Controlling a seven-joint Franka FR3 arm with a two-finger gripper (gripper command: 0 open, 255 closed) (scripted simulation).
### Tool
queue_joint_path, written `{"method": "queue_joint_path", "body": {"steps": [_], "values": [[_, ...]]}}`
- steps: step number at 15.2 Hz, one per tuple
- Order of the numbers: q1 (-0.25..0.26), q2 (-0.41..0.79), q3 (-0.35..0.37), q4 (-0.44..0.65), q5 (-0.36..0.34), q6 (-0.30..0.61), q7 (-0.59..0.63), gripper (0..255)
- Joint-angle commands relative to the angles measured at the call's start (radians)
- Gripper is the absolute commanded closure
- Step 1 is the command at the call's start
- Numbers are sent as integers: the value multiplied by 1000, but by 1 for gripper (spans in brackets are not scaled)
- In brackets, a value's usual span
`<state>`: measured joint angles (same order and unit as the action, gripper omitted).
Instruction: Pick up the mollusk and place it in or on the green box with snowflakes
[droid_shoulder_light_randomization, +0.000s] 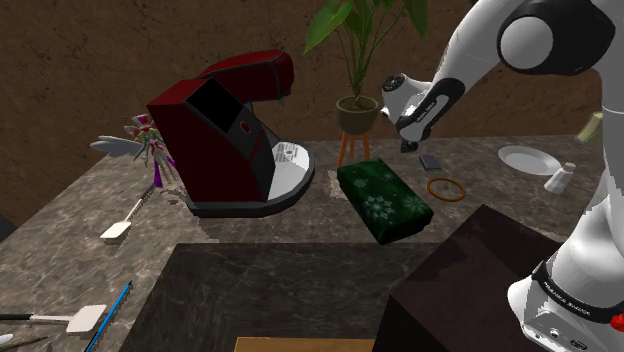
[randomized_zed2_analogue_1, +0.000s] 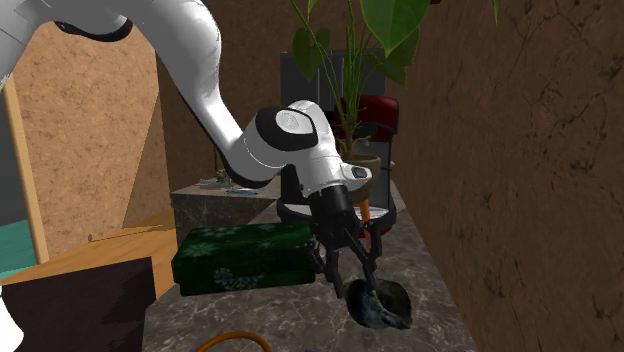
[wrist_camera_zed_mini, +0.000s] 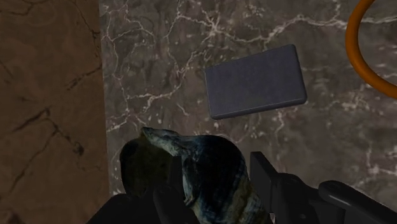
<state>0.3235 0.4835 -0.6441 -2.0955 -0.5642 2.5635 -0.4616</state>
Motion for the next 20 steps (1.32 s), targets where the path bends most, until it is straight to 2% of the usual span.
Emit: {"method": "queue_joint_path", "body": {"steps": [1, 18, 20], "values": [[9, -30, -7, -5, -6, -22, -8, 255], [51, -202, -34, 20, -26, -196, -80, 255], [97, -246, -32, -20, -58, -225, -23, 255]]}}
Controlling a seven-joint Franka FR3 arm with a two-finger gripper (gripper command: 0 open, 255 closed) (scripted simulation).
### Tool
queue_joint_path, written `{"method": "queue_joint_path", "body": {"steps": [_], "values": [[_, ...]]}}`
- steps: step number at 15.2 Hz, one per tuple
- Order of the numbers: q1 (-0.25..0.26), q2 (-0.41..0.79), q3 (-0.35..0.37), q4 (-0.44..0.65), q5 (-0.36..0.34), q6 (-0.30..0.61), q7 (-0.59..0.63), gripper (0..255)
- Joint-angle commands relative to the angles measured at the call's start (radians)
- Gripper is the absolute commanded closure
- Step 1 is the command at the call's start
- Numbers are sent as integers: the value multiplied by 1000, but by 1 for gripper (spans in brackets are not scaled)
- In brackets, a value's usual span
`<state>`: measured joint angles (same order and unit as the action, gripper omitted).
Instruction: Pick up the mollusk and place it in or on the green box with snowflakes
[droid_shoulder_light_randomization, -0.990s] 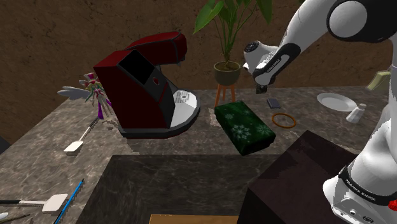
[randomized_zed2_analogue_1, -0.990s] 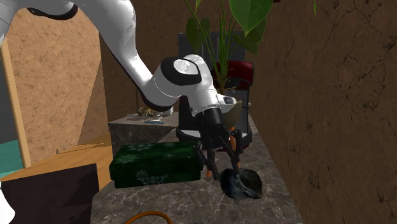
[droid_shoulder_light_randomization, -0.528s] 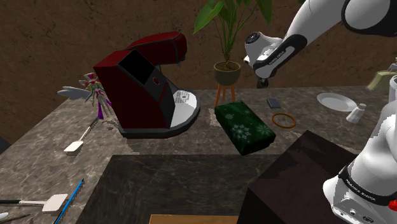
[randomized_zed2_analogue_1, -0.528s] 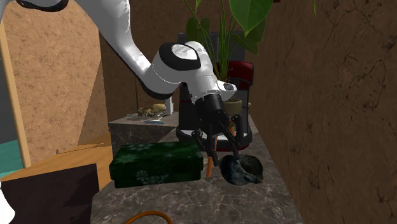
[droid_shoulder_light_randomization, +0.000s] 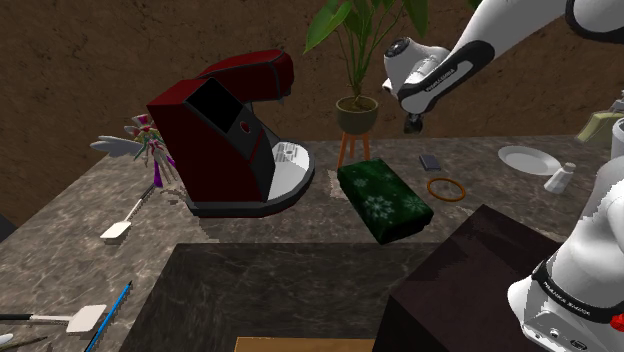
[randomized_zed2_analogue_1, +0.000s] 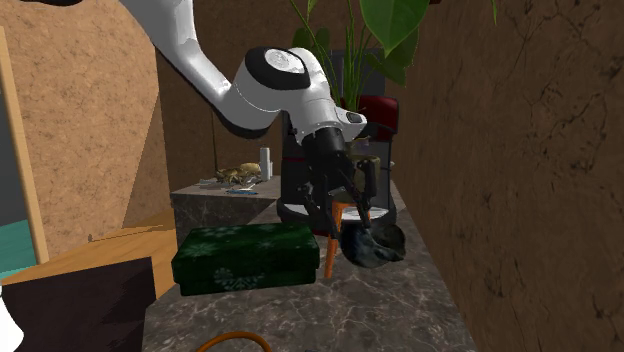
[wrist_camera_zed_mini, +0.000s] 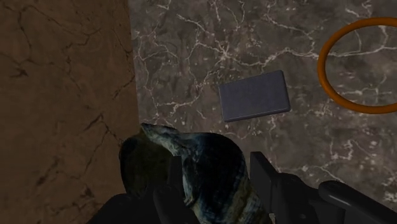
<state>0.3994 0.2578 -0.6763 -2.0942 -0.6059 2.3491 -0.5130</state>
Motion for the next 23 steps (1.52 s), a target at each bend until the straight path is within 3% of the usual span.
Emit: {"method": "queue_joint_path", "body": {"steps": [1, 11, 23], "values": [[42, -41, 4, -40, -31, -27, 56, 255], [216, -199, 97, -165, -85, -201, 299, 255], [395, -236, 268, -164, 24, -395, 526, 255]]}}
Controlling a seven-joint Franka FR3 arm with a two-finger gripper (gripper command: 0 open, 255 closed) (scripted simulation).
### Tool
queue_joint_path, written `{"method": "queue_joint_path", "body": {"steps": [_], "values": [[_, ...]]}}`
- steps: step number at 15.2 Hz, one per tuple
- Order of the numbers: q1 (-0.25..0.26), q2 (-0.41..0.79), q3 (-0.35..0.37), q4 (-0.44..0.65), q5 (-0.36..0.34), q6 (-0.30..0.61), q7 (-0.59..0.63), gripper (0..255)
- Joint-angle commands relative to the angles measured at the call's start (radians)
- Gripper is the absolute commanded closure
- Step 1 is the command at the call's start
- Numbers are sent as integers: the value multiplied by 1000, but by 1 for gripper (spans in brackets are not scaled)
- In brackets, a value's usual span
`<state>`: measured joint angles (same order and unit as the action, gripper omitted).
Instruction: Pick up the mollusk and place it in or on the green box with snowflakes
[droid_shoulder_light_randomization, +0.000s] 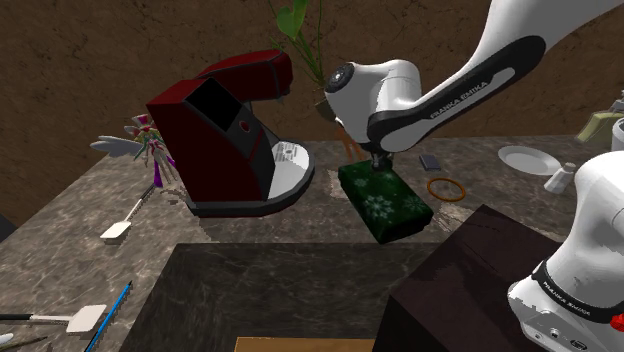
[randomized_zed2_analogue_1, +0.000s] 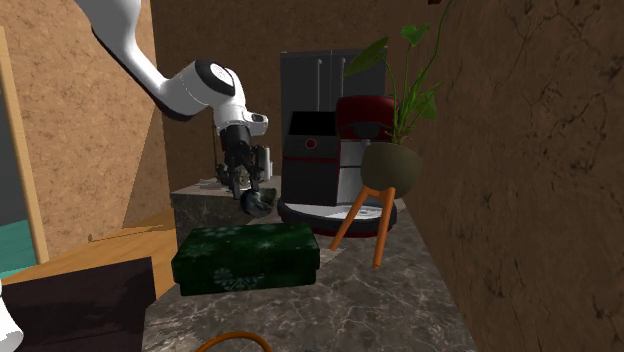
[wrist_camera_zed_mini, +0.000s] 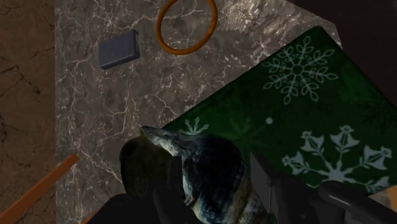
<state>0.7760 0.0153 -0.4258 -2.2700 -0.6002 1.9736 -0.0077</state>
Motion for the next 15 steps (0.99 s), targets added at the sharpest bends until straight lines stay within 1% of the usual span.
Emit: {"method": "queue_joint_path", "body": {"steps": [1, 15], "values": [[17, 16, 17, 7, 18, -7, 25, 255], [2, 155, 13, -35, 20, 163, 83, 255]]}}
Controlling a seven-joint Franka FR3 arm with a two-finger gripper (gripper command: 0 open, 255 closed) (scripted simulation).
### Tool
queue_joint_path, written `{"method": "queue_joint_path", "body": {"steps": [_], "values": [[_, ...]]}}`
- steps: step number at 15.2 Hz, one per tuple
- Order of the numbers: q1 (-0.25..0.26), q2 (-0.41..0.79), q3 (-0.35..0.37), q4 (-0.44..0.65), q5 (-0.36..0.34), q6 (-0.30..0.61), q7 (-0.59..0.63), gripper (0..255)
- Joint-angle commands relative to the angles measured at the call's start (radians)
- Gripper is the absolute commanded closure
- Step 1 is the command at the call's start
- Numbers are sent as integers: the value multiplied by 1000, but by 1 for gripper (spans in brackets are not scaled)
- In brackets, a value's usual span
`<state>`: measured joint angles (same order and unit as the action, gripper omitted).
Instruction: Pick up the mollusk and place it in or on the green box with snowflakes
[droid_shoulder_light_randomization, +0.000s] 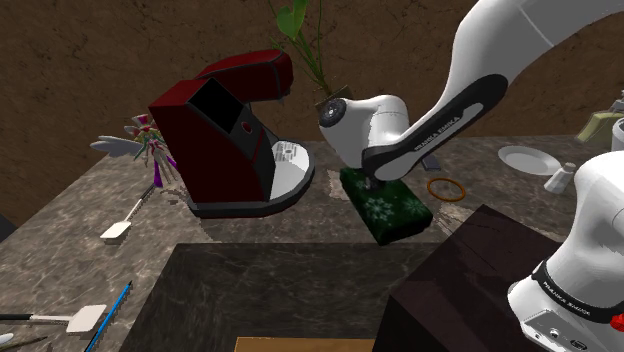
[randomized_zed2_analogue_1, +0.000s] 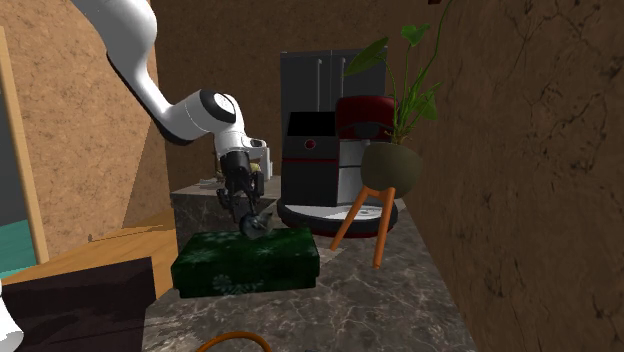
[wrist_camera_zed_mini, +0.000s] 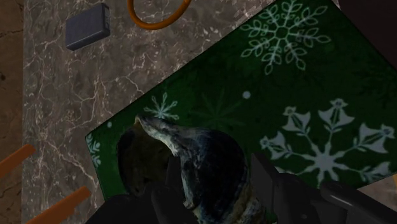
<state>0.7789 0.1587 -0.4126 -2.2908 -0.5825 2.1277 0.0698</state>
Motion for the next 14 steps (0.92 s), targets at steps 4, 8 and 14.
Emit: {"method": "queue_joint_path", "body": {"steps": [4, 8, 14], "values": [[-2, 12, 0, -14, 2, 9, 6, 255], [-4, 13, 1, -13, 2, 9, 4, 0], [6, -4, 9, 1, 11, -24, 2, 0]]}}
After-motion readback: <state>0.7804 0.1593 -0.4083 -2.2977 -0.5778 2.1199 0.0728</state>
